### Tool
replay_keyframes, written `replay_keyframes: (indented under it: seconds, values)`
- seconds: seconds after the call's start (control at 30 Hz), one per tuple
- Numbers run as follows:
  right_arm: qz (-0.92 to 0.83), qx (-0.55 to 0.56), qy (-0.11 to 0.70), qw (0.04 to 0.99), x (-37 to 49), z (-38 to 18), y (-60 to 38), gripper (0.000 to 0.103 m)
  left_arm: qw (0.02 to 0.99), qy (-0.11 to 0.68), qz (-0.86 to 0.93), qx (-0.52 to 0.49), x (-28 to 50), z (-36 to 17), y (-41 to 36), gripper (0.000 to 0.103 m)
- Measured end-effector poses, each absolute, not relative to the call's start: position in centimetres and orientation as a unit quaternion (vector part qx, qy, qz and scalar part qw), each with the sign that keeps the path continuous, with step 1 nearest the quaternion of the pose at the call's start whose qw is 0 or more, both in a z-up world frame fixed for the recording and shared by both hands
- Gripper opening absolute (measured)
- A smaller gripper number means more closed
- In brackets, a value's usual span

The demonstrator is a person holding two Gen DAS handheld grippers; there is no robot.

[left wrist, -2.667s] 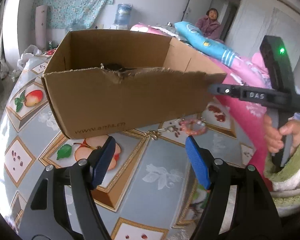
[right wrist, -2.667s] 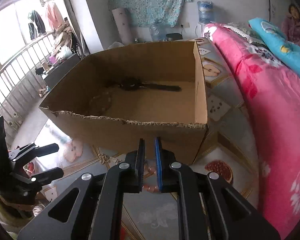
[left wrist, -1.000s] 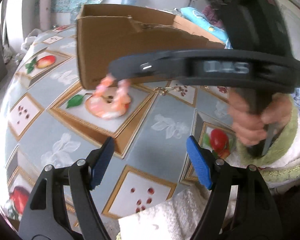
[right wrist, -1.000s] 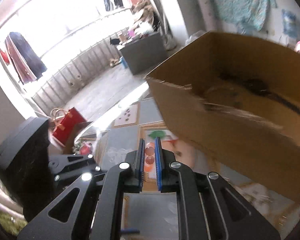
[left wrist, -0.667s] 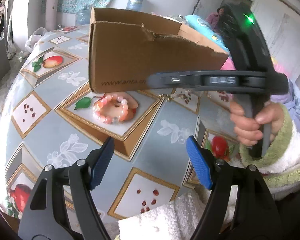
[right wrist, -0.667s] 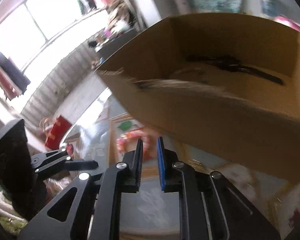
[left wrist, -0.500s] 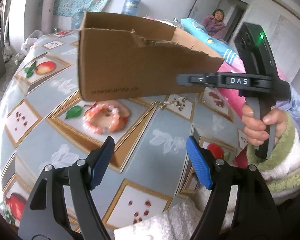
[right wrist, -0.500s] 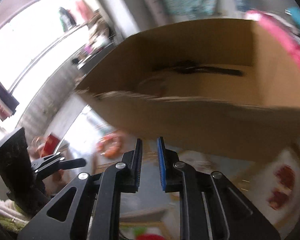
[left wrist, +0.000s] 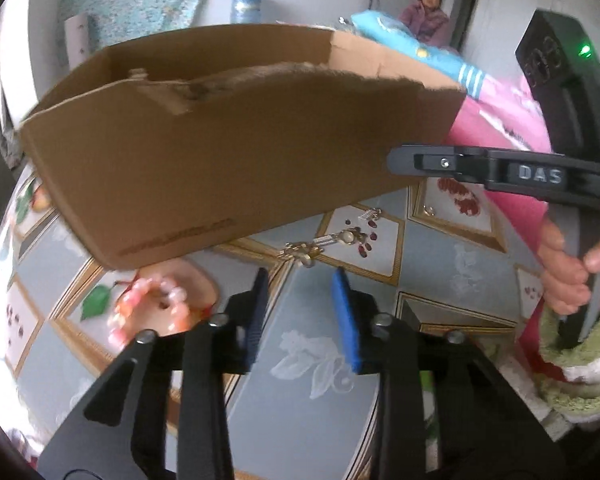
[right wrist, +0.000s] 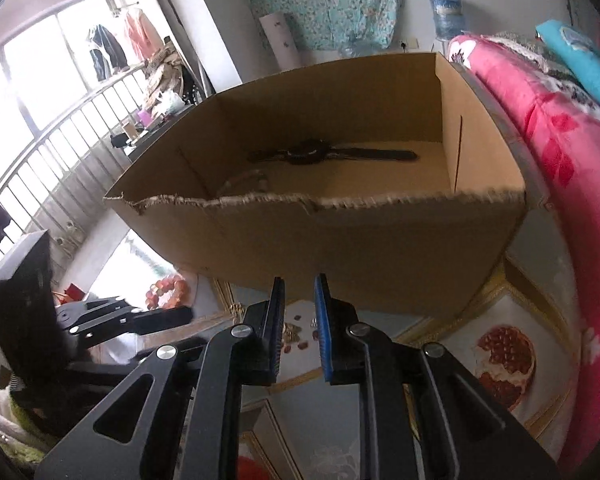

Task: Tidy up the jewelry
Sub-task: 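Move the right gripper over the small metal charms beside the box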

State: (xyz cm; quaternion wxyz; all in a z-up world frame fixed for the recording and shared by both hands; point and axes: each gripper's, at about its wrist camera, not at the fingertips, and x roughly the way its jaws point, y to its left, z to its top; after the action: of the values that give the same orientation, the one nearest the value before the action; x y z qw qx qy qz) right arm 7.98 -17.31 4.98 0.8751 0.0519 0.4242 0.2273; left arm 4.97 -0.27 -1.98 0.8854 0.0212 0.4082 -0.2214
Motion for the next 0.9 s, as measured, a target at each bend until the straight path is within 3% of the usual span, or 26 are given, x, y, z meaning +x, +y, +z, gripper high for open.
replay_keyframes:
  seconds: [0.57,0.9]
  values:
    - [0.234,0.088,0.439,0.863,7.2,3.1,-20.0,0.016,0.854,0.447,-0.264,-0.028,8.4,-3.2,-1.7,0.022]
    - [0.236,0.087,0.442,0.861,6.8,3.0,-20.3,0.016,0.839,0.466,-0.279,-0.03,6.3,-3.2,-1.4,0.022]
